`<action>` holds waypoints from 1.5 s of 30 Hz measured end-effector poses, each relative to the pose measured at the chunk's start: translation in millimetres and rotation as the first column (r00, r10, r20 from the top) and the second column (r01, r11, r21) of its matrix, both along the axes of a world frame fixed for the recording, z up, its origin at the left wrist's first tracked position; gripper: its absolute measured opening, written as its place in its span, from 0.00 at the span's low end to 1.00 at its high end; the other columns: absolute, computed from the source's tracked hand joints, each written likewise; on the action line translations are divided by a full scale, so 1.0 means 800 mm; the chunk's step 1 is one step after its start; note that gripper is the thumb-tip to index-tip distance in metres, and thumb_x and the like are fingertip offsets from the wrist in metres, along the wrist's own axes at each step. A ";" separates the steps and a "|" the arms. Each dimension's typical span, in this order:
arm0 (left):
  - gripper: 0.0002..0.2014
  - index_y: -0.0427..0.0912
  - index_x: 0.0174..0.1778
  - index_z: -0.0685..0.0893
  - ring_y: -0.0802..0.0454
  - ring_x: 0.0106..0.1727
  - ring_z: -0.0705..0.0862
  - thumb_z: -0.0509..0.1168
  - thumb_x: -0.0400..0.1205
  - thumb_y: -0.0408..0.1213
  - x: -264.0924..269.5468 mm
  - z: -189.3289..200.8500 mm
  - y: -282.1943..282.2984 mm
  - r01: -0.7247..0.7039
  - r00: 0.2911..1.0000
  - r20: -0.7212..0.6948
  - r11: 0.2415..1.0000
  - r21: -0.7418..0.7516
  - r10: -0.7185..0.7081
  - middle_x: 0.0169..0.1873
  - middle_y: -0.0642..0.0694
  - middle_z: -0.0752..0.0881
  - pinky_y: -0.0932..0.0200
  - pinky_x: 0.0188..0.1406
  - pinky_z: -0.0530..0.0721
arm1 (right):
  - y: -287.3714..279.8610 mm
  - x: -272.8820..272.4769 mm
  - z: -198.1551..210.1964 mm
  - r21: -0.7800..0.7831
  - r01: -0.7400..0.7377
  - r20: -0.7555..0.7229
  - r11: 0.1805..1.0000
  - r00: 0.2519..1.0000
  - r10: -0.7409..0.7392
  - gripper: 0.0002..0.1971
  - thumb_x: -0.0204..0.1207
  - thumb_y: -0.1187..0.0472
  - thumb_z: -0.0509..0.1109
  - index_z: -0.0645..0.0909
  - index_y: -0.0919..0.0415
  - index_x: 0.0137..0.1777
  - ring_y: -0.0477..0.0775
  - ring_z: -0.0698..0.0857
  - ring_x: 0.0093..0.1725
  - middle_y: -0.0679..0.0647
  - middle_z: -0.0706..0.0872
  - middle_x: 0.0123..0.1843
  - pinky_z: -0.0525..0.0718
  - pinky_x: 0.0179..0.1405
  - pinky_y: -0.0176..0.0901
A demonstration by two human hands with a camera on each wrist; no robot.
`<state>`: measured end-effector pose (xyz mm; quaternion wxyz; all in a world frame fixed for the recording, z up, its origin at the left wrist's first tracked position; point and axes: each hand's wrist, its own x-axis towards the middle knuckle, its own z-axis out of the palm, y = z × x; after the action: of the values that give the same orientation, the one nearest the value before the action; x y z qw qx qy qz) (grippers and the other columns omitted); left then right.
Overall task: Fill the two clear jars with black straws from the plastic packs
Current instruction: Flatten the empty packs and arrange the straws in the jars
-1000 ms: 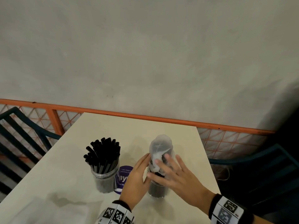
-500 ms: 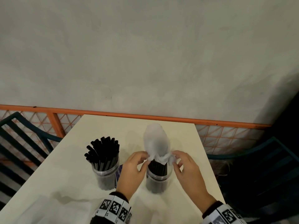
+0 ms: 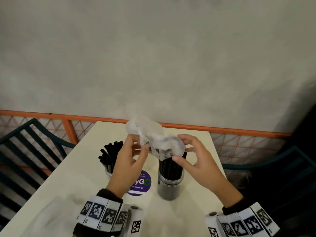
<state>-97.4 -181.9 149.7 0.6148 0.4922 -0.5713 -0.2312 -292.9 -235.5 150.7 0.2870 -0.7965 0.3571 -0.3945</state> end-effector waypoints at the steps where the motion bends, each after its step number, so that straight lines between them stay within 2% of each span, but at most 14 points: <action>1: 0.05 0.47 0.42 0.73 0.63 0.36 0.83 0.61 0.81 0.34 0.001 -0.002 0.010 0.000 1.000 -0.005 1.000 0.021 0.000 0.34 0.55 0.85 0.67 0.37 0.82 | 0.007 0.004 -0.002 0.061 -0.029 -0.031 0.998 0.999 0.031 0.25 0.71 0.50 0.73 0.69 0.36 0.67 0.37 0.77 0.58 0.33 0.79 0.55 0.75 0.57 0.26; 5: 0.05 0.38 0.41 0.70 0.55 0.28 0.76 0.59 0.81 0.27 0.017 -0.023 0.056 -0.133 0.983 0.148 0.980 0.149 0.111 0.34 0.33 0.78 0.59 0.28 0.78 | 0.034 0.025 -0.030 0.005 0.048 -0.157 0.999 0.987 -0.046 0.09 0.73 0.64 0.70 0.81 0.51 0.51 0.41 0.78 0.42 0.40 0.78 0.40 0.73 0.38 0.25; 9: 0.13 0.40 0.34 0.69 0.62 0.35 0.72 0.64 0.73 0.19 0.068 -0.053 0.106 -0.496 0.791 0.459 0.863 0.094 0.405 0.35 0.50 0.71 0.76 0.36 0.72 | 0.048 0.022 -0.065 0.066 0.302 0.026 0.951 0.952 -0.304 0.13 0.69 0.76 0.64 0.68 0.58 0.39 0.44 0.68 0.26 0.49 0.70 0.29 0.69 0.26 0.30; 12: 0.13 0.44 0.47 0.76 0.57 0.35 0.75 0.65 0.73 0.22 0.086 -0.075 0.139 -0.566 0.780 0.473 0.784 0.256 0.409 0.39 0.53 0.72 0.78 0.38 0.73 | 0.059 0.031 -0.080 0.336 0.277 0.009 0.900 0.955 -0.297 0.12 0.72 0.75 0.63 0.69 0.57 0.40 0.41 0.73 0.25 0.55 0.75 0.30 0.77 0.23 0.29; 16: 0.11 0.47 0.52 0.80 0.48 0.32 0.85 0.65 0.77 0.29 0.095 -0.098 0.161 -0.401 0.916 0.255 0.749 0.528 0.310 0.43 0.43 0.78 0.66 0.32 0.84 | 0.081 0.053 -0.093 0.773 -0.121 0.192 0.623 0.980 -0.048 0.10 0.79 0.66 0.64 0.80 0.54 0.56 0.53 0.88 0.52 0.55 0.89 0.54 0.89 0.48 0.46; 20: 0.08 0.47 0.52 0.86 0.45 0.41 0.90 0.65 0.79 0.35 0.111 -0.098 0.177 -0.032 0.957 -0.188 0.722 0.691 0.222 0.47 0.43 0.88 0.63 0.37 0.88 | 0.097 0.058 -0.103 0.781 -0.388 0.367 0.490 0.919 0.142 0.19 0.69 0.68 0.70 0.80 0.63 0.61 0.58 0.87 0.58 0.59 0.90 0.56 0.86 0.55 0.48; 22: 0.06 0.47 0.47 0.89 0.48 0.41 0.90 0.70 0.76 0.36 0.125 -0.100 0.188 -0.021 0.981 -0.126 0.730 0.683 0.147 0.43 0.43 0.91 0.65 0.40 0.86 | 0.107 0.071 -0.110 0.789 -0.335 0.313 0.515 0.941 0.132 0.21 0.66 0.66 0.74 0.81 0.62 0.60 0.59 0.88 0.56 0.59 0.90 0.55 0.87 0.55 0.50; 25: 0.06 0.42 0.32 0.84 0.55 0.33 0.86 0.76 0.69 0.34 0.147 -0.098 0.202 -0.083 0.994 0.004 0.763 0.641 0.105 0.33 0.45 0.89 0.70 0.34 0.81 | 0.126 0.103 -0.121 0.759 -0.186 0.213 0.624 0.977 0.031 0.16 0.67 0.69 0.77 0.82 0.59 0.53 0.55 0.90 0.44 0.56 0.91 0.46 0.87 0.37 0.43; 28: 0.19 0.41 0.24 0.65 0.59 0.22 0.67 0.67 0.71 0.21 0.171 -0.101 0.213 -0.388 0.921 0.222 0.802 0.454 0.320 0.20 0.46 0.69 0.70 0.22 0.65 | 0.141 0.130 -0.131 0.469 0.159 0.081 0.869 0.972 -0.222 0.03 0.64 0.68 0.65 0.73 0.64 0.34 0.52 0.74 0.29 0.54 0.77 0.28 0.68 0.26 0.30; 31: 0.17 0.41 0.27 0.63 0.54 0.25 0.63 0.60 0.71 0.17 0.200 -0.103 0.221 -0.581 0.809 0.355 0.730 0.360 0.469 0.23 0.46 0.64 0.64 0.26 0.65 | 0.151 0.151 -0.128 0.314 0.339 0.085 0.887 0.920 -0.382 0.10 0.60 0.72 0.58 0.62 0.58 0.28 0.45 0.63 0.26 0.51 0.65 0.25 0.64 0.23 0.32; 33: 0.14 0.46 0.34 0.70 0.51 0.25 0.67 0.59 0.75 0.20 0.217 -0.107 0.222 -0.521 0.852 0.331 0.728 0.445 0.407 0.24 0.42 0.68 0.60 0.27 0.68 | 0.155 0.164 -0.124 0.473 0.279 0.049 0.836 0.939 -0.341 0.12 0.69 0.76 0.64 0.69 0.59 0.33 0.44 0.71 0.28 0.53 0.74 0.29 0.73 0.28 0.27; 37: 0.12 0.55 0.45 0.82 0.48 0.35 0.85 0.63 0.79 0.31 0.246 -0.109 0.233 -0.230 0.973 0.132 0.771 0.594 0.188 0.44 0.42 0.81 0.58 0.38 0.84 | 0.161 0.175 -0.114 0.842 -0.201 0.312 0.500 0.938 -0.149 0.09 0.76 0.72 0.66 0.80 0.68 0.55 0.62 0.88 0.49 0.64 0.88 0.51 0.88 0.43 0.47; 41: 0.10 0.48 0.51 0.89 0.47 0.46 0.89 0.65 0.79 0.35 0.270 -0.104 0.243 0.129 0.964 -0.261 0.755 0.643 0.058 0.53 0.42 0.82 0.62 0.45 0.87 | 0.169 0.181 -0.109 0.830 -0.257 0.342 0.494 0.936 -0.087 0.13 0.74 0.74 0.67 0.80 0.67 0.58 0.63 0.89 0.53 0.66 0.90 0.53 0.88 0.44 0.45; 45: 0.03 0.44 0.37 0.90 0.60 0.37 0.84 0.74 0.69 0.35 0.293 -0.104 0.239 0.068 0.998 -0.037 0.749 0.659 -0.059 0.44 0.50 0.83 0.72 0.40 0.79 | 0.177 0.207 -0.121 0.807 -0.094 0.205 0.583 0.970 -0.128 0.09 0.72 0.69 0.72 0.83 0.64 0.51 0.59 0.87 0.45 0.64 0.90 0.49 0.84 0.40 0.45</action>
<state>136.7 9.4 66.8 0.3973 0.6560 -0.4653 -0.4418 -127.7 -93.6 54.3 0.6561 -0.5197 0.4677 -0.2841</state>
